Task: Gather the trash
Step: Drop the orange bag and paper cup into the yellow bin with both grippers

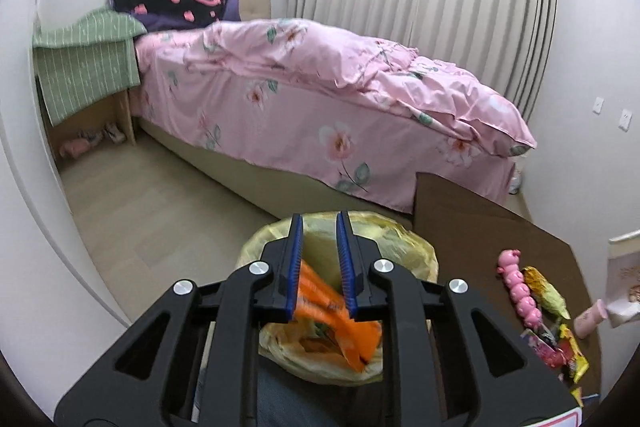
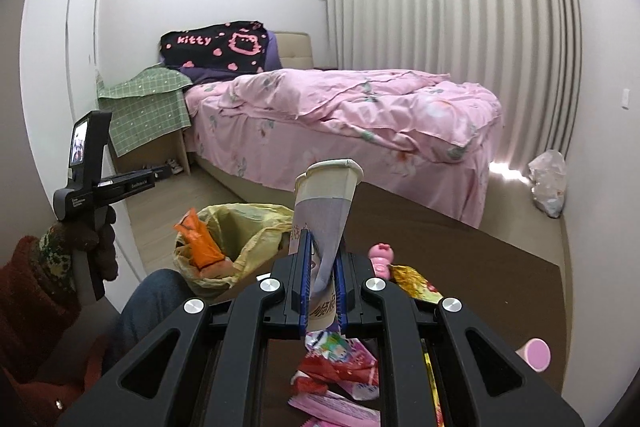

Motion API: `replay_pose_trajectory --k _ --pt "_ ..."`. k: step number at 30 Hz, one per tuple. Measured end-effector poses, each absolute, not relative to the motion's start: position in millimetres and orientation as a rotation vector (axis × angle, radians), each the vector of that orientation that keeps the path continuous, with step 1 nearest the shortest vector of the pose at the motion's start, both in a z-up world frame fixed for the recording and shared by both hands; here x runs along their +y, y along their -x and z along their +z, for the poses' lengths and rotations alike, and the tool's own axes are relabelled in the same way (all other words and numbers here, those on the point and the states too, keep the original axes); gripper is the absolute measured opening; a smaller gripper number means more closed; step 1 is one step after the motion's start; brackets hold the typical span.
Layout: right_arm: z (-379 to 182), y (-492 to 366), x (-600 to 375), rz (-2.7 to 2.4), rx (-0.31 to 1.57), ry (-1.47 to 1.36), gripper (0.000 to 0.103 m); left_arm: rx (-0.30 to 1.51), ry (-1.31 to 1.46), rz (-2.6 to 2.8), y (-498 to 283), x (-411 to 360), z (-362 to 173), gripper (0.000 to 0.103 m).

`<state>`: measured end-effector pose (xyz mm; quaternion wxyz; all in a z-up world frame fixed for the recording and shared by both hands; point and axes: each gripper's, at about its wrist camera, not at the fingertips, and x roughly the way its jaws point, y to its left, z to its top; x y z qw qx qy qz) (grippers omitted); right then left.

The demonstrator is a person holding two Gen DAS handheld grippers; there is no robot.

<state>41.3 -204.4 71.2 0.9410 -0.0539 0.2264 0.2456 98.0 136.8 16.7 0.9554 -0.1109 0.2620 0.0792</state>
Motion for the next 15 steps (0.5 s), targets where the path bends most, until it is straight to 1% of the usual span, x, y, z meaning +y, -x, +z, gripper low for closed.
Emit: replay_pose_trajectory --k 7,12,15 --pt "63 -79 -157 0.636 0.509 0.091 0.011 0.582 0.254 0.087 -87 132 -13 0.017" --pt "34 -128 -91 0.725 0.586 0.149 0.011 0.683 0.297 0.087 -116 138 -48 0.017" --pt "22 -161 -67 0.750 0.626 0.146 0.011 0.719 0.263 0.088 -137 133 -67 0.017"
